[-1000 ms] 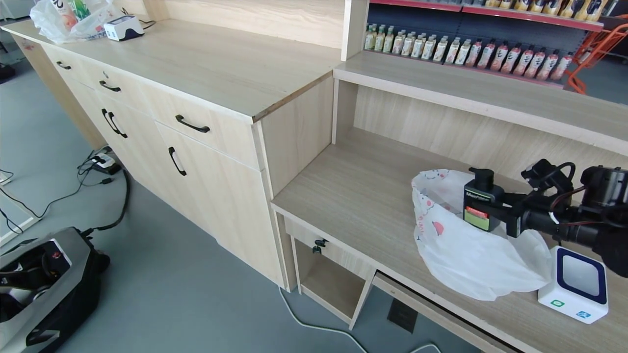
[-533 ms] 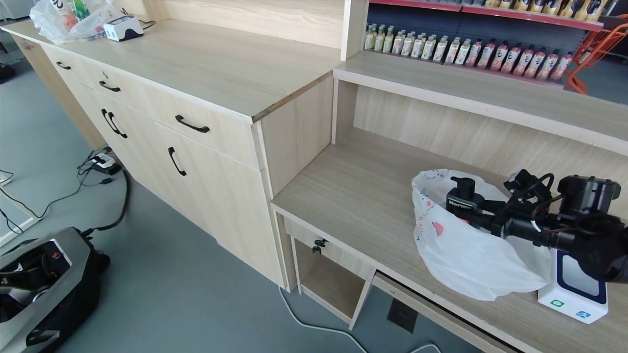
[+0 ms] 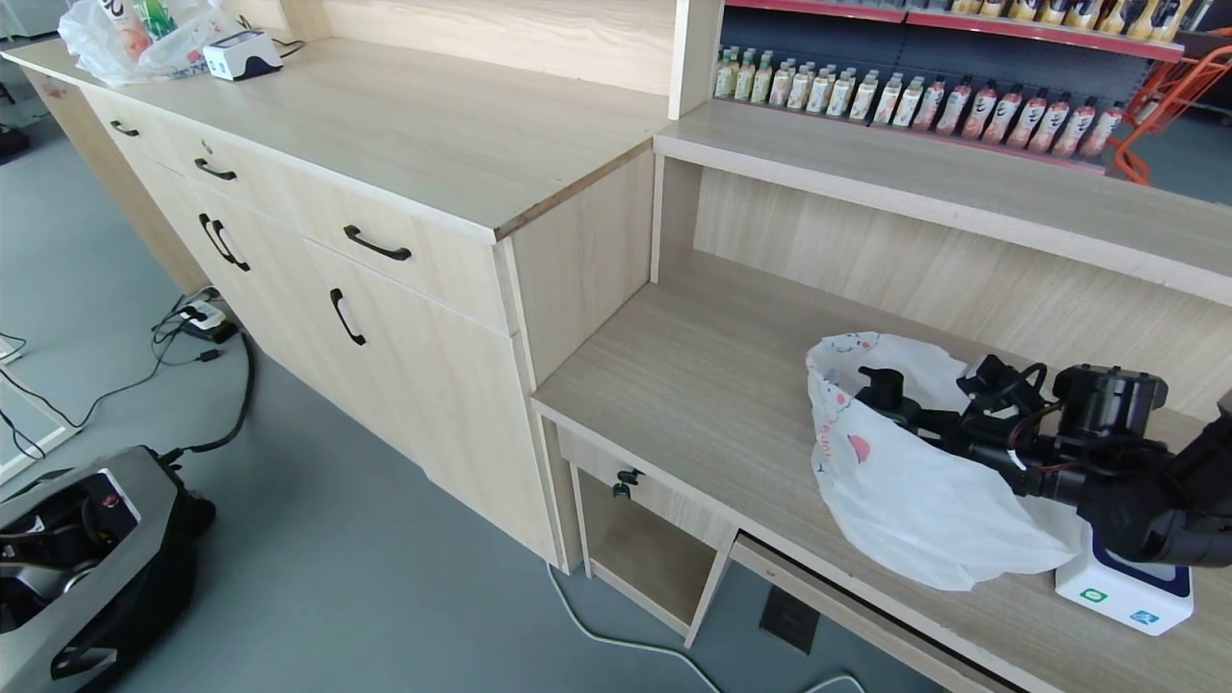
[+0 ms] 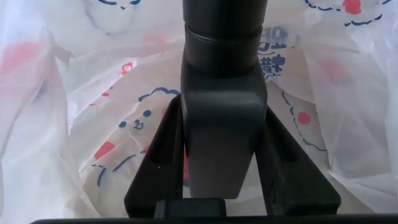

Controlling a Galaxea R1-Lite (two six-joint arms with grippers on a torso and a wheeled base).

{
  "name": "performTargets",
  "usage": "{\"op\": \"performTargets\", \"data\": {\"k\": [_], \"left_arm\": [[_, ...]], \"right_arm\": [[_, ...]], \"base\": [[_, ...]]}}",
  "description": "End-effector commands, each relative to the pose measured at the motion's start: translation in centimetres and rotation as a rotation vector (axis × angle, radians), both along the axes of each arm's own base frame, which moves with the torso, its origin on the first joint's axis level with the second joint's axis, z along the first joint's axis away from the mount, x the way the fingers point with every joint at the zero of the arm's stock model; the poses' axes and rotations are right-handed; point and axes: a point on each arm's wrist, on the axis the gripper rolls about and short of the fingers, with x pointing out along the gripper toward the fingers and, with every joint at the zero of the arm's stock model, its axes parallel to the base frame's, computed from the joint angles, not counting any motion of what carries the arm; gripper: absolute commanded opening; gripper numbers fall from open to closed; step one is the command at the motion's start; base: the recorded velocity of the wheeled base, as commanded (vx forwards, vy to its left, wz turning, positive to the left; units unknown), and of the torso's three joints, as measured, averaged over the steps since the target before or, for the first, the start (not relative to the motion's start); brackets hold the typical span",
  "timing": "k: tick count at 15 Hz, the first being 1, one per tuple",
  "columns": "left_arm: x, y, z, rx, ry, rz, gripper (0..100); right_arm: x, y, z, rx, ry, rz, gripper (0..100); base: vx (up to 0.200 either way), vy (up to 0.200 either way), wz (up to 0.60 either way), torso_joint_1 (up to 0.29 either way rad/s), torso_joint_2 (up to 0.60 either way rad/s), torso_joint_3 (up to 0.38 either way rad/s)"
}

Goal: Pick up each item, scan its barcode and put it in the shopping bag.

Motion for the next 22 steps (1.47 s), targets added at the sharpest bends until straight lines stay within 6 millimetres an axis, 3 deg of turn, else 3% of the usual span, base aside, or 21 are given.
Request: {"op": "performTargets", "data": {"k": [1, 7, 8, 12, 18, 22], "left_arm": [[0.0, 0.0, 0.0, 0.000, 0.000, 0.000, 100], [0.0, 0.0, 0.0, 0.000, -0.001, 0.000, 100], [0.0, 0.0, 0.0, 0.000, 0.000, 0.000, 100], [0.0, 0.0, 0.0, 0.000, 0.000, 0.000, 100], [0.0, 0.0, 0.0, 0.000, 0.000, 0.000, 100], [0.0, 0.0, 0.0, 0.000, 0.000, 0.000, 100]], "right_arm": [[0.3, 0.5, -0.4, 0.002, 0.008, 0.014, 0], [0.7, 1.3, -0.8, 0.001, -0.001, 0.039, 0], [0.7, 1.3, -0.8, 0.001, -0.001, 0.037, 100], [0.8, 1.2, -0.5, -0.001, -0.012, 0.036, 100], [0.1, 1.2, 5.2, -0.029, -0.183, 0.033, 100], [-1.8, 0.3, 7.4, -0.074, -0.257, 0.003, 100]], "base": [[0.000, 0.000, 0.00, 0.000, 0.00, 0.000], [0.000, 0.000, 0.00, 0.000, 0.00, 0.000], [0.000, 0.000, 0.00, 0.000, 0.00, 0.000], [0.000, 0.000, 0.00, 0.000, 0.00, 0.000], [0.000, 0.000, 0.00, 0.000, 0.00, 0.000], [0.000, 0.000, 0.00, 0.000, 0.00, 0.000]]}}
